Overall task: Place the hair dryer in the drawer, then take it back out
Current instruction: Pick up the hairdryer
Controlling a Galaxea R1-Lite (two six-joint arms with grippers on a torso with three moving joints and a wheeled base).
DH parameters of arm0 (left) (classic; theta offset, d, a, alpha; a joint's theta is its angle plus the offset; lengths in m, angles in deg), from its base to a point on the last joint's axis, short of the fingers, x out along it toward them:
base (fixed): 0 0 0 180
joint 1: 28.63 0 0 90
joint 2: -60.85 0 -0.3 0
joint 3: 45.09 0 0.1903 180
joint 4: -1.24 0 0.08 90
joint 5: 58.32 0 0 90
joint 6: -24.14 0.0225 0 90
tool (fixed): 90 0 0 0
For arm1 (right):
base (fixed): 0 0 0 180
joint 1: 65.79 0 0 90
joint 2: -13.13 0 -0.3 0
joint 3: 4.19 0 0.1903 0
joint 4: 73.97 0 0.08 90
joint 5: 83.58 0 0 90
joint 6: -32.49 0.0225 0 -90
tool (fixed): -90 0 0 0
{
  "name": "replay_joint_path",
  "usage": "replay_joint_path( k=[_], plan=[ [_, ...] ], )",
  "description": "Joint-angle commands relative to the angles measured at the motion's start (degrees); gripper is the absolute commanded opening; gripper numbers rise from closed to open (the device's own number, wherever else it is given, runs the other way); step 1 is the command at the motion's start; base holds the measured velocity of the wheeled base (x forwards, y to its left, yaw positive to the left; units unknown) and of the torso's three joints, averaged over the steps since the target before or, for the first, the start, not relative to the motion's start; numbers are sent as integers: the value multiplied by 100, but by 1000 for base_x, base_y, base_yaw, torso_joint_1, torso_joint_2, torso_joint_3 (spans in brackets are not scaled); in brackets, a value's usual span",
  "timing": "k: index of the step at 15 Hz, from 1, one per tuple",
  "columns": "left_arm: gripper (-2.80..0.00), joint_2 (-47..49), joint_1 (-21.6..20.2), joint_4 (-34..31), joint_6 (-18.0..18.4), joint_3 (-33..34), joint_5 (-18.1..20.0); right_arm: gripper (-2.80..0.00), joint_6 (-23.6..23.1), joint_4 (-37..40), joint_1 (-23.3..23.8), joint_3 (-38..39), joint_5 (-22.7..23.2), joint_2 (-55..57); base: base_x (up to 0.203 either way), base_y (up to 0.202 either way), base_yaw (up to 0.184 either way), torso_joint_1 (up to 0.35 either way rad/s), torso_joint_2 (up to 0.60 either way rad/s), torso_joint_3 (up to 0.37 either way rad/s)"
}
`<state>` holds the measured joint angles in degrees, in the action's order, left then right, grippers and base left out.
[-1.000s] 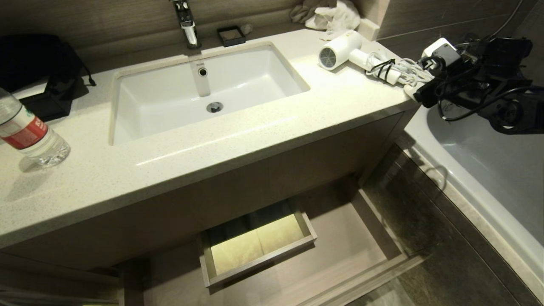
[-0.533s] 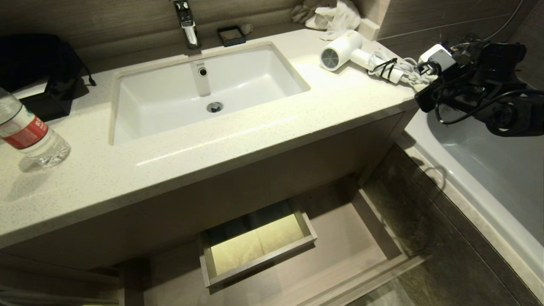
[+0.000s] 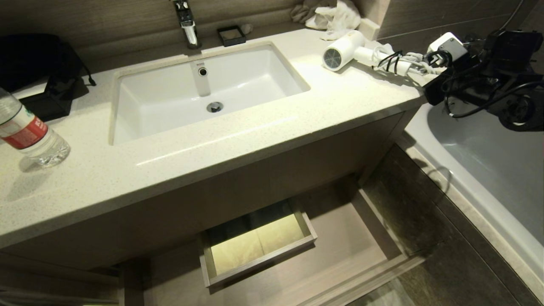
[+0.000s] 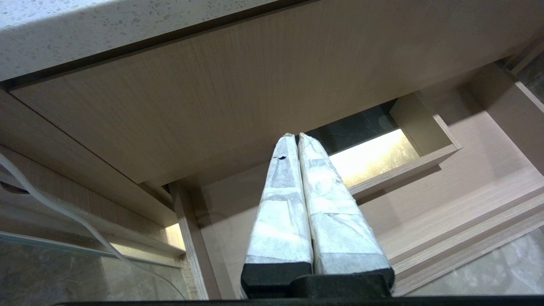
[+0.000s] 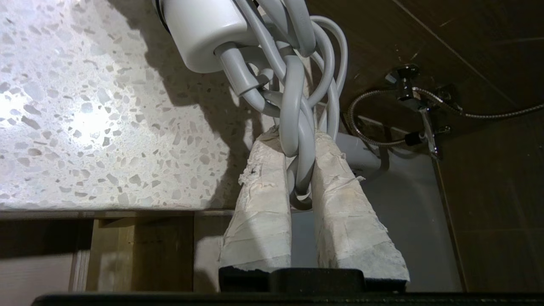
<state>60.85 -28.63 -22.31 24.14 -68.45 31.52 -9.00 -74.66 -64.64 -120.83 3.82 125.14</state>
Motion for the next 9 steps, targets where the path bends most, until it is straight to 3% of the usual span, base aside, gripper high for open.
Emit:
replay_joint_path(
  k=[1, 9],
  plan=[
    [-280, 0, 0, 1, 0, 0, -2, -280, -26, -5, -1, 68, -11, -291, 0, 0, 0, 0, 0, 0],
    [-280, 0, 0, 1, 0, 0, -2, -280, -43, 14, -112, 784, -26, -900, 0, 0, 0, 0, 0, 0]
  ],
)
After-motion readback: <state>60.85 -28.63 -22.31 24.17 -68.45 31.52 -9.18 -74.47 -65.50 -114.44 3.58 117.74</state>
